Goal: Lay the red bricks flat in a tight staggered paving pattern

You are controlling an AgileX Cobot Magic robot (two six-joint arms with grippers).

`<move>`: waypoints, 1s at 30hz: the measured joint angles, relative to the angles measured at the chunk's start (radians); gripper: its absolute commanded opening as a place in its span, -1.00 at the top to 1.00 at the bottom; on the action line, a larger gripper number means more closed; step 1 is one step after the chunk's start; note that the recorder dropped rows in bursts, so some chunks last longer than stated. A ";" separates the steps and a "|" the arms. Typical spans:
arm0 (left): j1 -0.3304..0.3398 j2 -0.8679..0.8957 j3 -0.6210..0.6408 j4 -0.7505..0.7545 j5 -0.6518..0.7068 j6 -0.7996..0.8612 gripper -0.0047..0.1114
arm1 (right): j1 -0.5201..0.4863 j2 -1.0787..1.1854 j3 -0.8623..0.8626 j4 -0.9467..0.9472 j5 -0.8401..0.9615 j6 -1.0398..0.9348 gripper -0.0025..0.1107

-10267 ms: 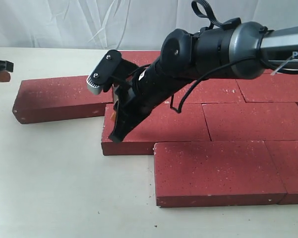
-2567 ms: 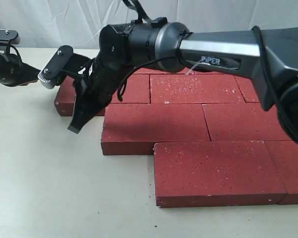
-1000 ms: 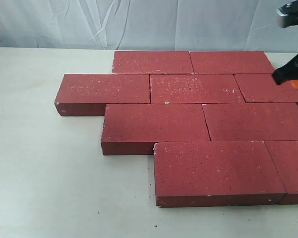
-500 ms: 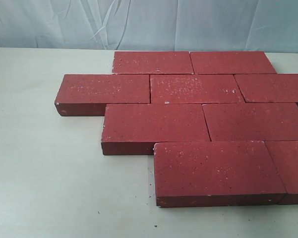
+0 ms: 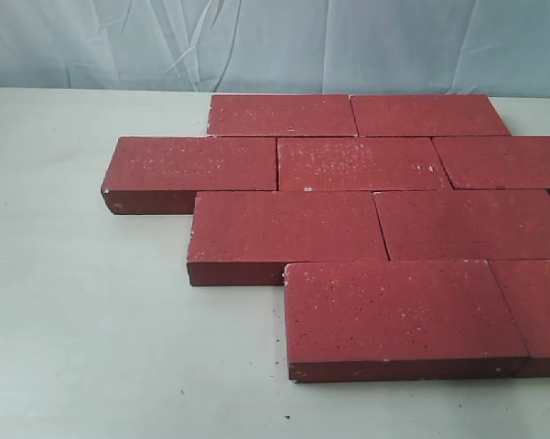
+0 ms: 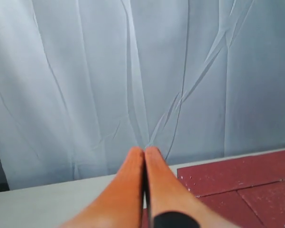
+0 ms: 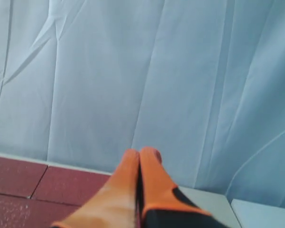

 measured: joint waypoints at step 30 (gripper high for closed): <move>0.000 -0.170 0.062 0.103 0.030 -0.090 0.92 | 0.000 -0.159 0.000 0.000 -0.012 0.000 0.97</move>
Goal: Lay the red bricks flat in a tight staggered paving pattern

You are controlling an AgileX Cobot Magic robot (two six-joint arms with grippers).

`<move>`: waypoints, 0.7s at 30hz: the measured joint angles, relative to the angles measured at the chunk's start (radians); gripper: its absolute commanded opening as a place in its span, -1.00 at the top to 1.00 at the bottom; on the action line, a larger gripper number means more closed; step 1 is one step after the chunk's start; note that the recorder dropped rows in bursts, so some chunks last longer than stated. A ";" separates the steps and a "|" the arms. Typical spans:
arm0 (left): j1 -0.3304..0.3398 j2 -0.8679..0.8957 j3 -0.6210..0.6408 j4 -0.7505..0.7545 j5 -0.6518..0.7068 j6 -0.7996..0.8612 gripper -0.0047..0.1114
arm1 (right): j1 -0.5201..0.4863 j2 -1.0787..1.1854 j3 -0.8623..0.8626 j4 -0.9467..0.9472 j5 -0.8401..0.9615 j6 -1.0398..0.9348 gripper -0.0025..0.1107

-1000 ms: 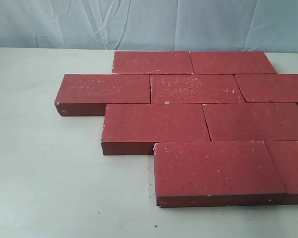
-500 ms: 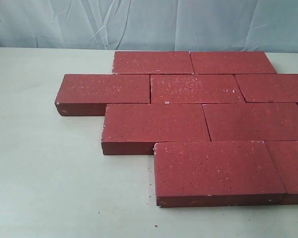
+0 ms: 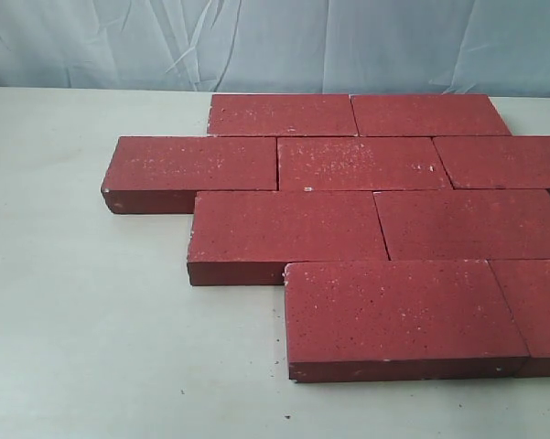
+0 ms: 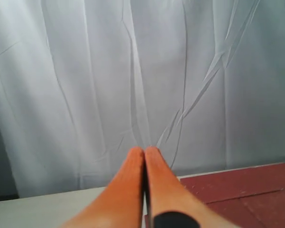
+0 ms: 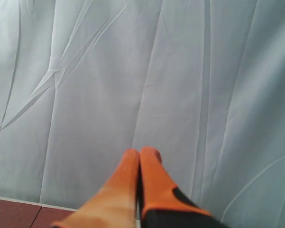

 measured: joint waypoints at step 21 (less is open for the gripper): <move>0.010 -0.247 0.351 0.297 -0.029 -0.196 0.92 | 0.000 -0.002 0.000 0.000 0.000 0.002 0.97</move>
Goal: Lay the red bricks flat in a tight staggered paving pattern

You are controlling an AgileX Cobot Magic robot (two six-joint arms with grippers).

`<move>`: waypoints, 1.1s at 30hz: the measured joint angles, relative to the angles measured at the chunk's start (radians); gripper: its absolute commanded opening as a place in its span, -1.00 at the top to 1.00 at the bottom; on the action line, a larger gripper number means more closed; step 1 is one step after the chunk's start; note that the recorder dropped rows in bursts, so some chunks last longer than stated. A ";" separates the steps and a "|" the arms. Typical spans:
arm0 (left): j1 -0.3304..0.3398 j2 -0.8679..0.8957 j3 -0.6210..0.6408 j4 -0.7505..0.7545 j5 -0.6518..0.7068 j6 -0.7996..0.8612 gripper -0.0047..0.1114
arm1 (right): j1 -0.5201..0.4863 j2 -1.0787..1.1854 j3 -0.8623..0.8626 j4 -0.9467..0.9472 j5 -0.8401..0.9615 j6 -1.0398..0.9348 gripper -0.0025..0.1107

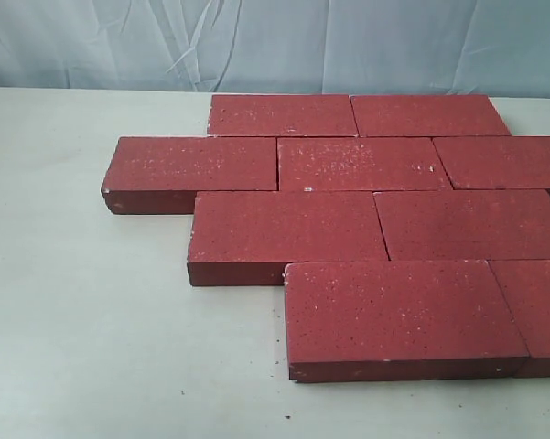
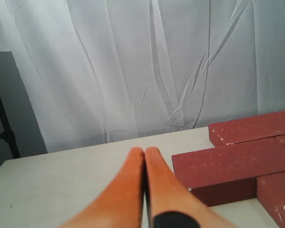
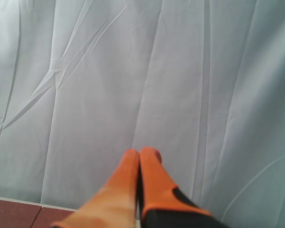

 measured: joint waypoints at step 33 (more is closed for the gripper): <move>0.070 -0.002 0.165 -0.054 -0.001 -0.029 0.92 | 0.000 0.000 0.000 0.000 0.000 0.000 0.97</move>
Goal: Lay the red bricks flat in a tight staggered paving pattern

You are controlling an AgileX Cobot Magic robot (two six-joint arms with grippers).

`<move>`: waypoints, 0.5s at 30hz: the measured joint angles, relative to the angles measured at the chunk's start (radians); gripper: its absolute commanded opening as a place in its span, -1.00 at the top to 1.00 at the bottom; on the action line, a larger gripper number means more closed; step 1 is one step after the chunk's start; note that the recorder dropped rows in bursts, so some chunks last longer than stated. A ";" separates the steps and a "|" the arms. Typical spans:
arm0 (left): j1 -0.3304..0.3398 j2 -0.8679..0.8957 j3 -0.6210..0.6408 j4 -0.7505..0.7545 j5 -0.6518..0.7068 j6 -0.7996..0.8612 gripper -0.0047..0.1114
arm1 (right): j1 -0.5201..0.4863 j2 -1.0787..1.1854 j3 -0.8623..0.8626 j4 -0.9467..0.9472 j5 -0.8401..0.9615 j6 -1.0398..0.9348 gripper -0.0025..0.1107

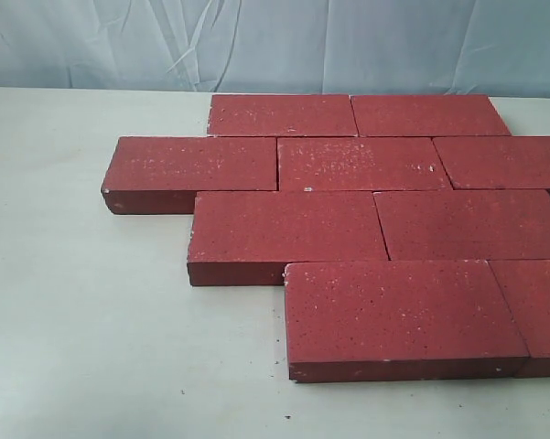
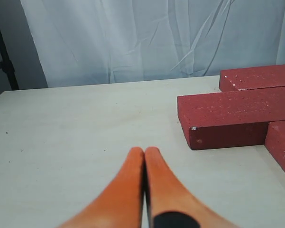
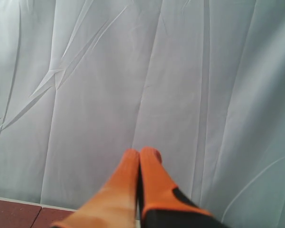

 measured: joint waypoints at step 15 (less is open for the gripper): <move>0.000 0.000 0.000 0.000 0.001 0.000 0.92 | 0.000 0.000 0.000 0.012 0.047 0.000 0.97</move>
